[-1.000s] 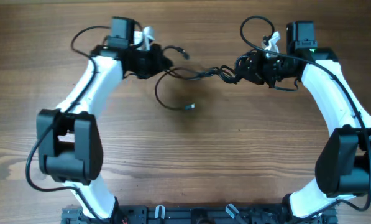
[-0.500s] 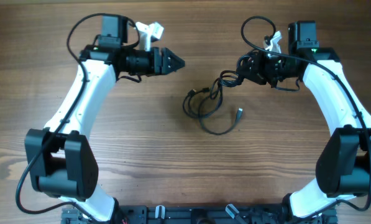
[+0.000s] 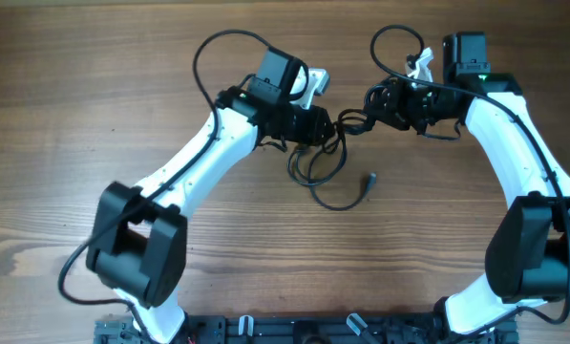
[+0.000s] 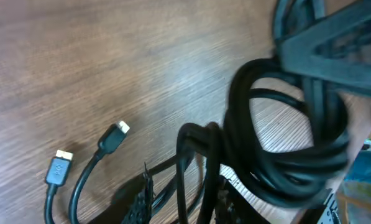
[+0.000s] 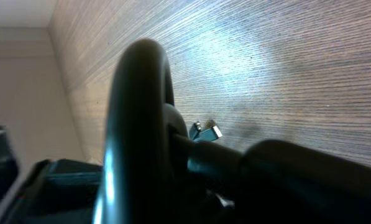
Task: Untangle cables
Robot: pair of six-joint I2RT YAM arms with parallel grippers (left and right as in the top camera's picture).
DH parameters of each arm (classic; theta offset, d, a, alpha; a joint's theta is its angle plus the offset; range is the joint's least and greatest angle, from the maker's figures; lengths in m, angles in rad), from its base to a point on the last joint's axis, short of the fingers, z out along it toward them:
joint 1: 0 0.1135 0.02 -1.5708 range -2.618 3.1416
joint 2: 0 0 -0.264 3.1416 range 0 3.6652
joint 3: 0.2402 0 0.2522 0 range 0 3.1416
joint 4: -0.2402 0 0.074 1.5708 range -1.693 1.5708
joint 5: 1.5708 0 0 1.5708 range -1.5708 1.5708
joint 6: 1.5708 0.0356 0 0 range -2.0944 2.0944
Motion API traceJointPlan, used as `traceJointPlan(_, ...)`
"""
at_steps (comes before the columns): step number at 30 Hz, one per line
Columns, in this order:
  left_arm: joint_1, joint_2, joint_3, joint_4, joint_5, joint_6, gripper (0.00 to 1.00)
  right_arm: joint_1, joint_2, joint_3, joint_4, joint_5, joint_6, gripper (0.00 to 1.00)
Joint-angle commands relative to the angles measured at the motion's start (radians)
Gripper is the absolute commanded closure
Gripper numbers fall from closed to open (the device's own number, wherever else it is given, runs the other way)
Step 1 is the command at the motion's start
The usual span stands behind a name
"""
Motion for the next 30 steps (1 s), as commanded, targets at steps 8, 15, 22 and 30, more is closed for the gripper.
traceJointPlan(8,0.01,0.033,0.01,0.064,-0.039,-0.01,0.96,-0.001,0.01,0.016,-0.023,-0.012,-0.018,0.95)
traceJointPlan(15,0.331,-0.165,0.059,0.061,-0.039,-0.247,0.96,-0.001,0.01,0.016,-0.058,0.039,-0.014,0.96)
traceJointPlan(22,0.508,-0.261,0.059,0.017,0.013,-0.247,0.96,-0.001,0.011,0.0,-0.063,0.069,-0.011,0.96)
traceJointPlan(30,0.555,-0.275,0.059,0.253,0.279,-0.247,0.96,-0.001,0.011,-0.148,-0.062,0.182,-0.006,0.96)
